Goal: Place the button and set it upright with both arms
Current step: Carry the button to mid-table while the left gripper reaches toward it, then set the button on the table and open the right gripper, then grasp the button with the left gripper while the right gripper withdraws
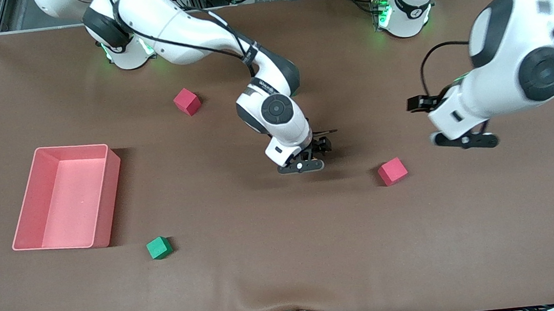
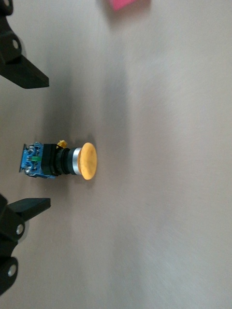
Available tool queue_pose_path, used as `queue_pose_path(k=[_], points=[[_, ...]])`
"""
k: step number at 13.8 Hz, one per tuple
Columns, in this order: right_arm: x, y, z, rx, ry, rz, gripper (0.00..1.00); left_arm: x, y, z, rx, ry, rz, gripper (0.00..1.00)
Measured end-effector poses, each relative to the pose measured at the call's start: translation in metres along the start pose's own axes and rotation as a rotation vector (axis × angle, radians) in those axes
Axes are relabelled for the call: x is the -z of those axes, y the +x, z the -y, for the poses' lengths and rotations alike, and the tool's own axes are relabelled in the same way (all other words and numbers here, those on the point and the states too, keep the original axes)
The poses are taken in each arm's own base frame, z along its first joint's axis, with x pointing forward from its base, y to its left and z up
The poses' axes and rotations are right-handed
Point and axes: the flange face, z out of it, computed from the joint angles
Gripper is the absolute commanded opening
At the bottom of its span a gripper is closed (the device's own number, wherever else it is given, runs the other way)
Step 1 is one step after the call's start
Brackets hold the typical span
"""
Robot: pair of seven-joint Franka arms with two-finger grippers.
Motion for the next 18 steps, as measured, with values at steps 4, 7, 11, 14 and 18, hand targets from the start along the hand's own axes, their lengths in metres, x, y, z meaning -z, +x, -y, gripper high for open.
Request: queue_pose_path(k=[4,7,11,14,18], points=[[0.086,0.020,-0.029,-0.001,-0.114,0.037,1.00,-0.043,0.026,-0.057,-0.066,0.007,0.023,1.00],[0.139,0.028,-0.059,0.034,-0.141,0.027,1.00,-0.072,0.047,-0.110,0.002,-0.021,0.011,1.00],[0.219,0.033,-0.116,0.101,-0.181,0.024,1.00,-0.116,0.081,-0.176,0.076,-0.025,-0.034,1.00],[0.280,0.049,-0.183,0.164,-0.201,0.017,1.00,-0.135,0.097,-0.183,0.110,-0.041,-0.065,1.00],[0.350,0.042,-0.272,0.220,-0.228,-0.019,1.00,-0.175,0.106,-0.218,0.119,-0.045,-0.091,0.91]])
